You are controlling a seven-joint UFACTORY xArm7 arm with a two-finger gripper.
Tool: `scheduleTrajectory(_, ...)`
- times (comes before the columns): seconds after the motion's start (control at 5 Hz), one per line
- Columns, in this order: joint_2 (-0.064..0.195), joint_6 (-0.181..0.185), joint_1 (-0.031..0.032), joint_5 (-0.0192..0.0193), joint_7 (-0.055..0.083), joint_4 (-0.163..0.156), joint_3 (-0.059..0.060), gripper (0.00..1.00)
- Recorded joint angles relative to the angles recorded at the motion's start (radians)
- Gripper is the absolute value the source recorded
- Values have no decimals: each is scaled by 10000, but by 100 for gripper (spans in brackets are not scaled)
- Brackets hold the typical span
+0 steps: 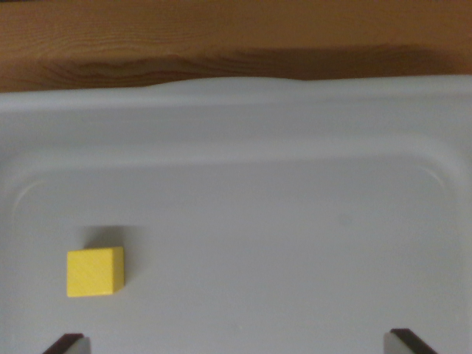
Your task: Pick yellow cube
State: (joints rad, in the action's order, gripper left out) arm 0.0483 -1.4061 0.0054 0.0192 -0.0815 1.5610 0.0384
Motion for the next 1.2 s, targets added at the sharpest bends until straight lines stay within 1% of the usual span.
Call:
scheduleTrajectory(0.2, 294, 374, 78, 20, -107, -172, 77, 0)
scheduleTrajectory(0.4, 294, 374, 78, 20, -107, -172, 77, 0)
scheduleTrajectory(0.6, 618, 787, 164, 41, -226, -362, 162, 0)
scheduleTrajectory(0.8, 618, 787, 164, 41, -226, -362, 162, 0)
scheduleTrajectory(1.0, 962, 1224, 256, 64, -351, -564, 253, 0)
scheduleTrajectory(1.2, 962, 1224, 256, 64, -351, -564, 253, 0)
